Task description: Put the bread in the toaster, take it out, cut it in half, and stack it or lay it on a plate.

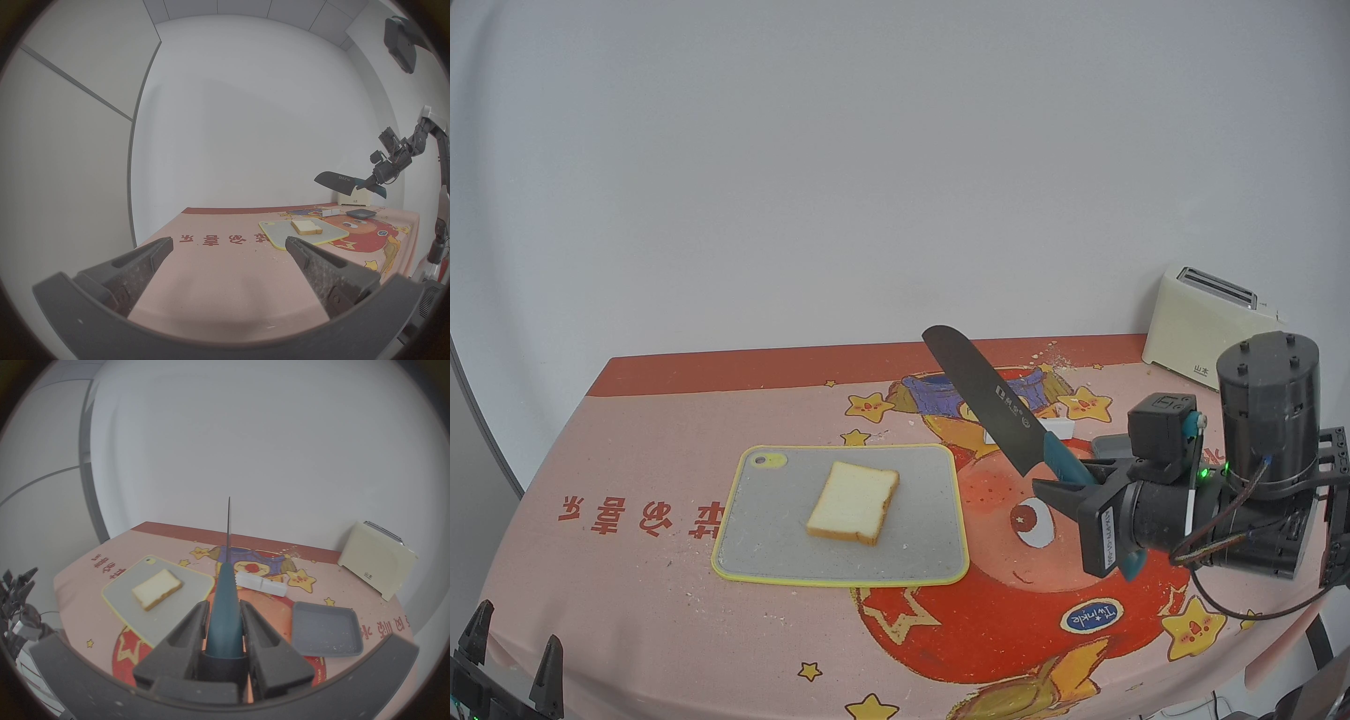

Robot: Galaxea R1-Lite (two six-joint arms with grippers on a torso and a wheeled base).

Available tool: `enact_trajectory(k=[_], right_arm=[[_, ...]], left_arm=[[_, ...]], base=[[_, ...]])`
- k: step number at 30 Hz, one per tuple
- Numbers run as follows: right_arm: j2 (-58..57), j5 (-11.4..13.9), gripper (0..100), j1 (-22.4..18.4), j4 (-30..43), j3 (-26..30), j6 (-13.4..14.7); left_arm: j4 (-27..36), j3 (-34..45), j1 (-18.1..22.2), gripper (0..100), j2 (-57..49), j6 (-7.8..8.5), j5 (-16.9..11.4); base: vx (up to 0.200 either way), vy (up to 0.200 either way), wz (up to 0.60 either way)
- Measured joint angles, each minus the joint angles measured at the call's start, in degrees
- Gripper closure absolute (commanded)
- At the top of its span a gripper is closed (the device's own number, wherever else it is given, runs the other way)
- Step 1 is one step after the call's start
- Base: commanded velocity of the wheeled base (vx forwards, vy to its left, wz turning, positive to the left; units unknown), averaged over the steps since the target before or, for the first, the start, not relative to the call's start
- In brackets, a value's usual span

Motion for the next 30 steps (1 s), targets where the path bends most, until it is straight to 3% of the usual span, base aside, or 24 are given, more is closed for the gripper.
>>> enact_trajectory(k=[5, 15, 19, 23, 30], right_arm=[[-1.3, 5.7, 100, -0.1, -0.1, 0.4, -0.2], [-6.1, 7.0, 100, -0.3, 8.7, 1.3, -2.7], [-7.1, 10.0, 100, -0.4, 10.0, 1.8, -2.5], [-7.7, 15.5, 100, -0.2, 10.6, 2.1, -2.9], [-6.9, 16.7, 100, 0.1, 10.9, 1.0, -3.6]], left_arm=[[0.0, 0.0, 0.0, 0, 0.0, 0.0, 0.0], [0.0, 0.0, 0.0, 0, 0.0, 0.0, 0.0], [0.0, 0.0, 0.0, 0, 0.0, 0.0, 0.0], [0.0, 0.0, 0.0, 0, 0.0, 0.0, 0.0], [0.0, 0.0, 0.0, 0, 0.0, 0.0, 0.0]], base=[[0.0, 0.0, 0.0], [0.0, 0.0, 0.0], [0.0, 0.0, 0.0], [0.0, 0.0, 0.0], [0.0, 0.0, 0.0]])
